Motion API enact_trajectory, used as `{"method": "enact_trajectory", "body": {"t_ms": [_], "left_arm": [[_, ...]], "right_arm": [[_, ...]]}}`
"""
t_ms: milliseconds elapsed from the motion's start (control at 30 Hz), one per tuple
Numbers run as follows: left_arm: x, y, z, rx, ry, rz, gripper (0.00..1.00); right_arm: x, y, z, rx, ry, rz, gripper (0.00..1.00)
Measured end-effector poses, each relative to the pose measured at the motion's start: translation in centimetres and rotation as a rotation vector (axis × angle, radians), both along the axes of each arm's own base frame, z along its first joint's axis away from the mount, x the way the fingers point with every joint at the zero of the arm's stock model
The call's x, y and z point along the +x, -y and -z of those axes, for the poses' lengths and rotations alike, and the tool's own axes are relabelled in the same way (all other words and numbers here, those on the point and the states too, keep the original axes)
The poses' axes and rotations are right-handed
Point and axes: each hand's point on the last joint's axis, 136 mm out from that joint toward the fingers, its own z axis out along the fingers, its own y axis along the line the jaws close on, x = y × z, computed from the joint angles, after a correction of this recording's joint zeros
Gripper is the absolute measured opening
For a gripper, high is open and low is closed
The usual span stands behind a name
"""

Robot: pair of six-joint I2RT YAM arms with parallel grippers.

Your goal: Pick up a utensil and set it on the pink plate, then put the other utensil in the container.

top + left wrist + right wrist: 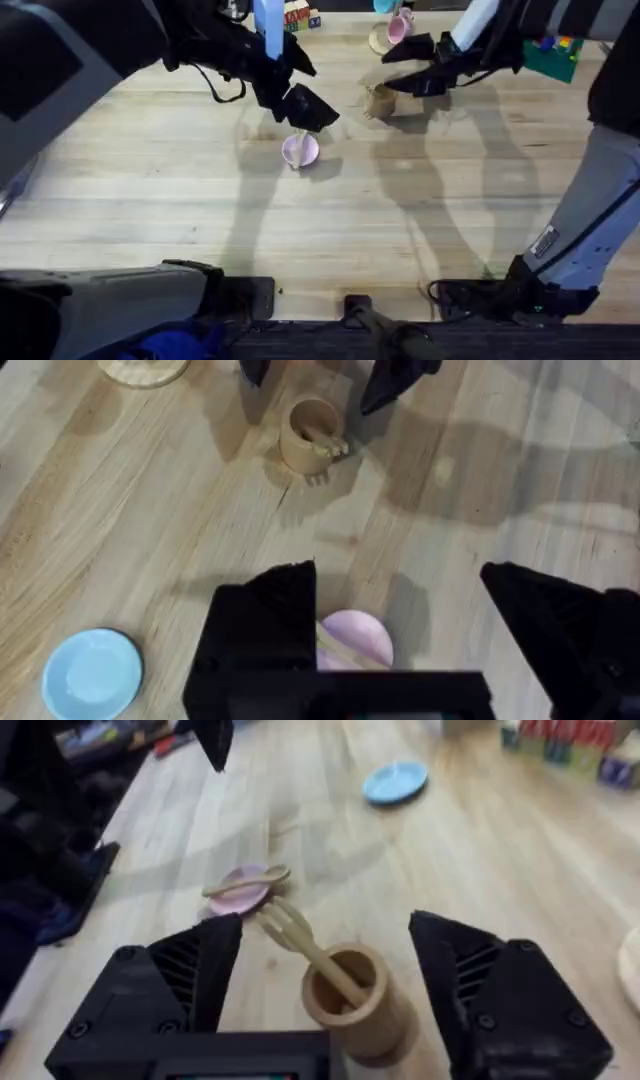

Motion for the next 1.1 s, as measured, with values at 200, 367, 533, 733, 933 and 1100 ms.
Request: {"method": "enact_trajectory", "body": {"t_ms": [200,367,533,733,933,1100], "left_arm": [[0.0,0.0,0.0,0.0,0.0,0.0,0.993],[0.0,0.0,0.0,0.0,0.0,0.0,0.992],[0.2,0.0,-0.1,-0.008,-0.007,-0.018,0.993],[0.5,-0.5,-0.2,-0.038,-0.097,-0.121,0.995],[0.5,-2.8,-3.0,-0.047,-0.085,-0.289,0.995],[-2.0,-4.1,-7.4,-0.049,0.033,-0.362,0.994]], "right_arm": [[-1.5,-1.9,-3.4,-0.145,-0.022,-0.062,0.998],[-3.2,-3.0,-8.0,-0.243,0.0,-0.088,0.998],[-5.2,-2.6,-10.5,-0.335,-0.048,-0.065,0.998],[-8.0,-1.1,-12.0,-0.46,-0.176,0.0,0.997],[-11.5,0.7,-14.4,-0.589,-0.23,0.085,0.997],[-14.9,2.2,-16.6,-0.67,-0.246,0.159,0.996]]}}
